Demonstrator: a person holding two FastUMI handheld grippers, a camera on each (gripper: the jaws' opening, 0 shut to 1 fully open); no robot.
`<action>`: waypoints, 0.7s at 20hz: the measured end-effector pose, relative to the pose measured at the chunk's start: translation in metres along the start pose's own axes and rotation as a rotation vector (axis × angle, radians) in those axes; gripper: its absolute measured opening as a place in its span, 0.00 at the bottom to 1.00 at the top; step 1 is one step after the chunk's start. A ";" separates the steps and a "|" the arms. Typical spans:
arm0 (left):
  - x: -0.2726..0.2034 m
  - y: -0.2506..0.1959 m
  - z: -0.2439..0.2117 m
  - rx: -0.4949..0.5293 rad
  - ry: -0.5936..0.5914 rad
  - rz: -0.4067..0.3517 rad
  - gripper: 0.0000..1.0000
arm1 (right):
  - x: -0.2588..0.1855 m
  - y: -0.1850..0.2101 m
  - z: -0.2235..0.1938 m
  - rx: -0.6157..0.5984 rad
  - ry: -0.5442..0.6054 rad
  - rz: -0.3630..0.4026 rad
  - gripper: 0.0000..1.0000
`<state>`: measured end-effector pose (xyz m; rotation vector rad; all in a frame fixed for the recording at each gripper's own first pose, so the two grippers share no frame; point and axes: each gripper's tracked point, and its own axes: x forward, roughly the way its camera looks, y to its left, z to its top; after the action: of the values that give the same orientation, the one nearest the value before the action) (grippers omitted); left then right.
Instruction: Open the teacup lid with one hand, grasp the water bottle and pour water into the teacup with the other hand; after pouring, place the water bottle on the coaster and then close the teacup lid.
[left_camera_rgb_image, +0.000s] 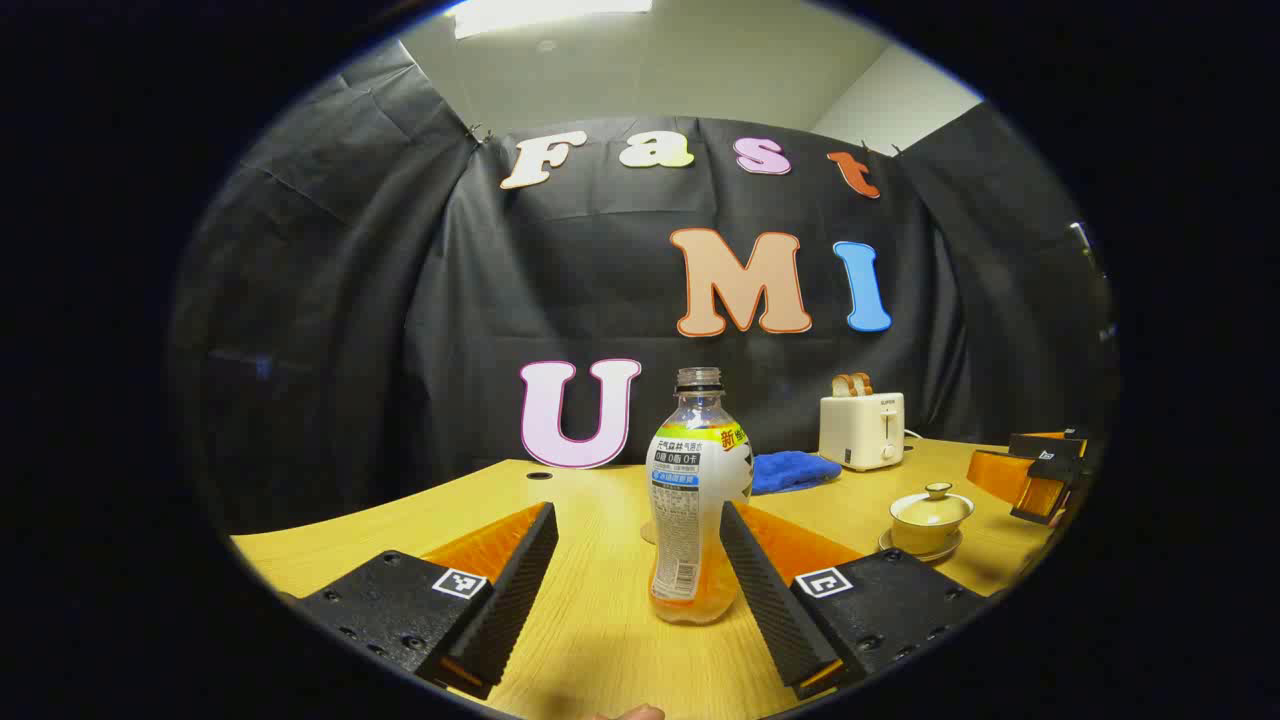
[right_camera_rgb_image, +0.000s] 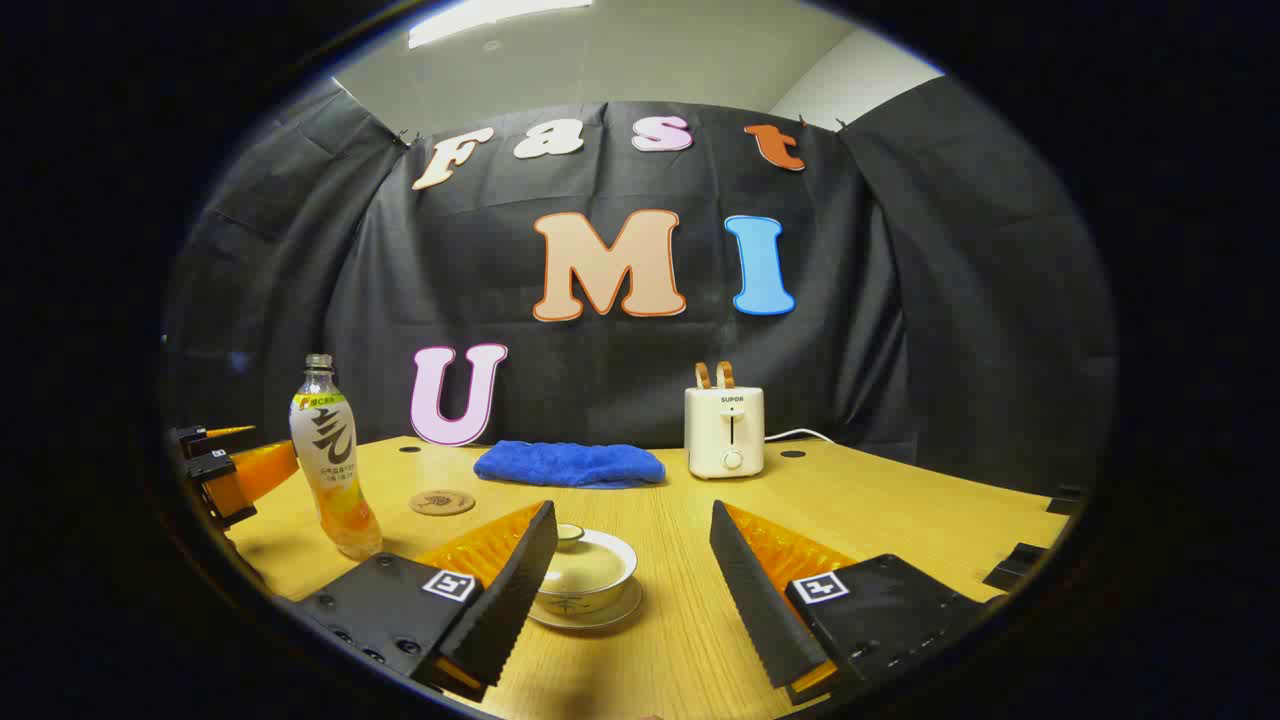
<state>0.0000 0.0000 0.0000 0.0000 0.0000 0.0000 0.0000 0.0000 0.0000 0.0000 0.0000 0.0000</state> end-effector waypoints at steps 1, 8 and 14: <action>-0.001 -0.001 0.001 0.000 -0.002 0.000 0.95 | 0.000 0.000 0.001 0.000 -0.006 0.000 0.98; 0.000 -0.002 0.002 -0.001 -0.002 0.001 0.95 | -0.002 0.000 0.002 0.001 -0.012 -0.002 0.98; 0.000 -0.001 0.001 -0.001 -0.006 0.004 0.95 | -0.003 0.001 0.004 0.001 -0.023 -0.001 0.98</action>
<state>-0.0005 -0.0007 0.0009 -0.0009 -0.0062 0.0044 -0.0026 0.0005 0.0045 0.0014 -0.0229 -0.0013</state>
